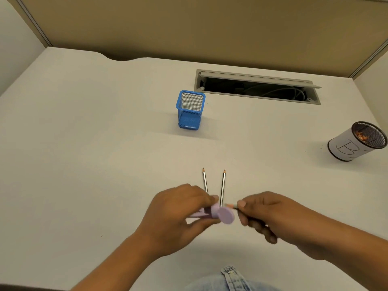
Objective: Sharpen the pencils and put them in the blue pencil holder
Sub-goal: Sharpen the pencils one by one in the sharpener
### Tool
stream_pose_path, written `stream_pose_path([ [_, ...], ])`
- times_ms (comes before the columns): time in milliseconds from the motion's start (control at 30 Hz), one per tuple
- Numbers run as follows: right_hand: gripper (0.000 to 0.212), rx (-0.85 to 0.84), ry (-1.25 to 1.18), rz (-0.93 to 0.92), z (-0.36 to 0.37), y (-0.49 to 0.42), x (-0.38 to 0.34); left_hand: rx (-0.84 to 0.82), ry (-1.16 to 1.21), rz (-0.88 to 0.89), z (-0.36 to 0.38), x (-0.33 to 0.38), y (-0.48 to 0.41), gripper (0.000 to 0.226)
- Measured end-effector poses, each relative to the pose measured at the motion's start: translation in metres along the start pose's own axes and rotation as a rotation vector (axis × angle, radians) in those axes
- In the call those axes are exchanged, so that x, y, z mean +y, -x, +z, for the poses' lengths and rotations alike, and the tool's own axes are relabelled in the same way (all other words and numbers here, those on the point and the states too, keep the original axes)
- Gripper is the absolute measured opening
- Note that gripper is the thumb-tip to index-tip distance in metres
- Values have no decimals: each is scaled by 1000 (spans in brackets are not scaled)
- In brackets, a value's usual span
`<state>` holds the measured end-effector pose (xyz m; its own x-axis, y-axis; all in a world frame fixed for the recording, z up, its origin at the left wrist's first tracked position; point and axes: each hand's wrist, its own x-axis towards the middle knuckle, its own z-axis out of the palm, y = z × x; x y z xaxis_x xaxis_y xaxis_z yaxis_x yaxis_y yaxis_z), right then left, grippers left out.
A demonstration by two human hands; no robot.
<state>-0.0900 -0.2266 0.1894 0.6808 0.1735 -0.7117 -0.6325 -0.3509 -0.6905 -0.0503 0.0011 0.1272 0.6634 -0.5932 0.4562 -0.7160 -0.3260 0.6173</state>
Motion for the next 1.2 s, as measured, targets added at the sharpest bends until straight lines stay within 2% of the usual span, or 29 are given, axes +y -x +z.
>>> stream_pose_path([
  [133,32,313,-25,-113,-6,-18,16,163,150,-240,-3,-3,2,24],
  [333,11,540,-90,-106,-12,-61,43,206,280,-398,7,2,4,21],
  [500,5,762,91,-146,-20,-100,61,220,348,-487,15,4,11,20],
  [733,7,830,267,-118,-28,-132,72,246,349,-525,17,5,16,23],
  [1067,18,813,225,-67,-38,-139,70,255,351,-531,16,6,13,22],
  [1200,17,898,232,-127,-32,-132,72,250,349,-537,17,5,14,21],
])
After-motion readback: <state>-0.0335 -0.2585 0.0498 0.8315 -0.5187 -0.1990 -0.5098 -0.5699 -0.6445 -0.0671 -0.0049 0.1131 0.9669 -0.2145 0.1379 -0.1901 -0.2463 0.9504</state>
